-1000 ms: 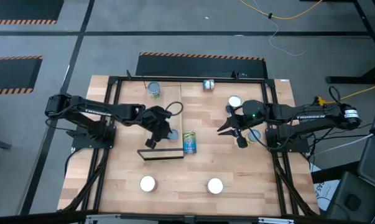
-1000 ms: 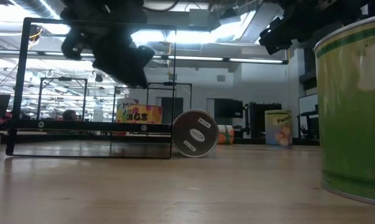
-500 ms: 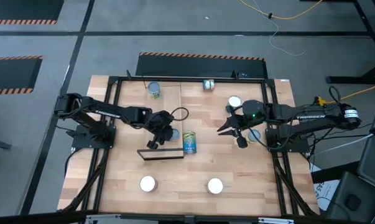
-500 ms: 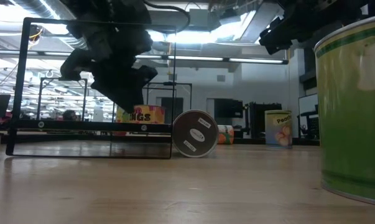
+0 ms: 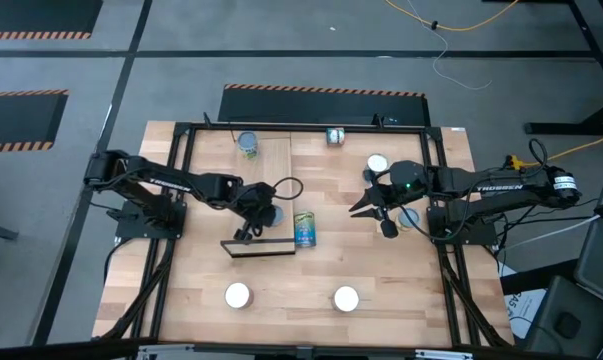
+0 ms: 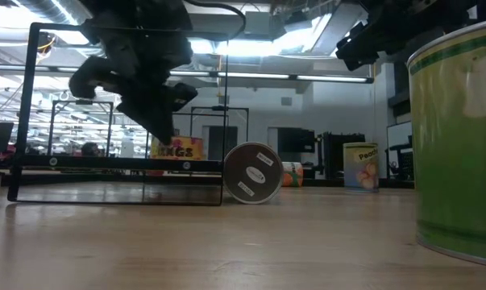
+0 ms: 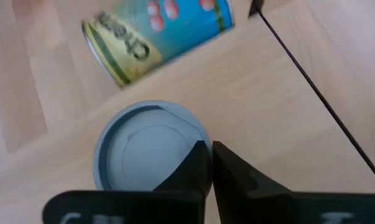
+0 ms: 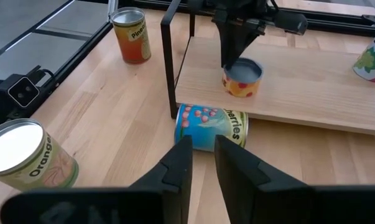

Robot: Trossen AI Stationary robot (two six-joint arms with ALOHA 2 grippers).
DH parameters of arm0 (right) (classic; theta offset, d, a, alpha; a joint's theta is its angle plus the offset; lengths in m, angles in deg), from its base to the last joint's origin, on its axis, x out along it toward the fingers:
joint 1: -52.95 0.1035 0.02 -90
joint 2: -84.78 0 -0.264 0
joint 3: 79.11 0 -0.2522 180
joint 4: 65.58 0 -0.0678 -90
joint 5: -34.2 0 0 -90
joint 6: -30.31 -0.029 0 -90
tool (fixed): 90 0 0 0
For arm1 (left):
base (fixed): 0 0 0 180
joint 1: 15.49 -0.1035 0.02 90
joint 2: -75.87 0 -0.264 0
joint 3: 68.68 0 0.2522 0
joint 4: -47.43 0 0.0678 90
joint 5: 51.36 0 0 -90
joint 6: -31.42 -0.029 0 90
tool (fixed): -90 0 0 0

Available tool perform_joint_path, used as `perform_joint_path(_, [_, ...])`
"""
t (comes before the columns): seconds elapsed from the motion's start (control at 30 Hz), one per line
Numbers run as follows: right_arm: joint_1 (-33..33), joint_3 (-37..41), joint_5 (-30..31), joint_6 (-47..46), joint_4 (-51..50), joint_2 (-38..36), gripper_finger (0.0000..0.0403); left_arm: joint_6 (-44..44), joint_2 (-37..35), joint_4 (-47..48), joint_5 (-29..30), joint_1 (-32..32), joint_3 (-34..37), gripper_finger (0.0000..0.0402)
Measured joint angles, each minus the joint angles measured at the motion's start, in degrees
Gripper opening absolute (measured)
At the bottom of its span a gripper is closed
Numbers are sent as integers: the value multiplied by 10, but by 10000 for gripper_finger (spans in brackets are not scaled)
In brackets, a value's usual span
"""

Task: Pick and place cans onto a shelf
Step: Put the small canned pineapples on the shelf

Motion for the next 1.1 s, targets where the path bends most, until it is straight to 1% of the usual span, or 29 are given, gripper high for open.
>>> perform_joint_path(0.13, [0, 0, 0, 0, 0, 0, 73, 35, -19, 15, 3, 0, 2, 4])
perform_joint_path(0.33, [0, 0, 0, 0, -3, 0, 73, 89, -66, 72, 48, 6, 2, 3])
perform_joint_path(0.53, [0, 0, 0, 0, -2, 0, 73, 167, -95, 122, 58, 21, 2, 2])
perform_joint_path(0.63, [0, 0, 0, 0, -2, 0, 73, 199, -98, 139, 57, 32, 2, 2])
perform_joint_path(0.8, [0, 0, 0, 0, -3, 0, 73, 228, -99, 158, 55, 55, 2, 2])
perform_joint_path(1.1, [0, 0, 0, 0, -4, 0, 73, 233, -99, 163, 54, 71, 2, 12])
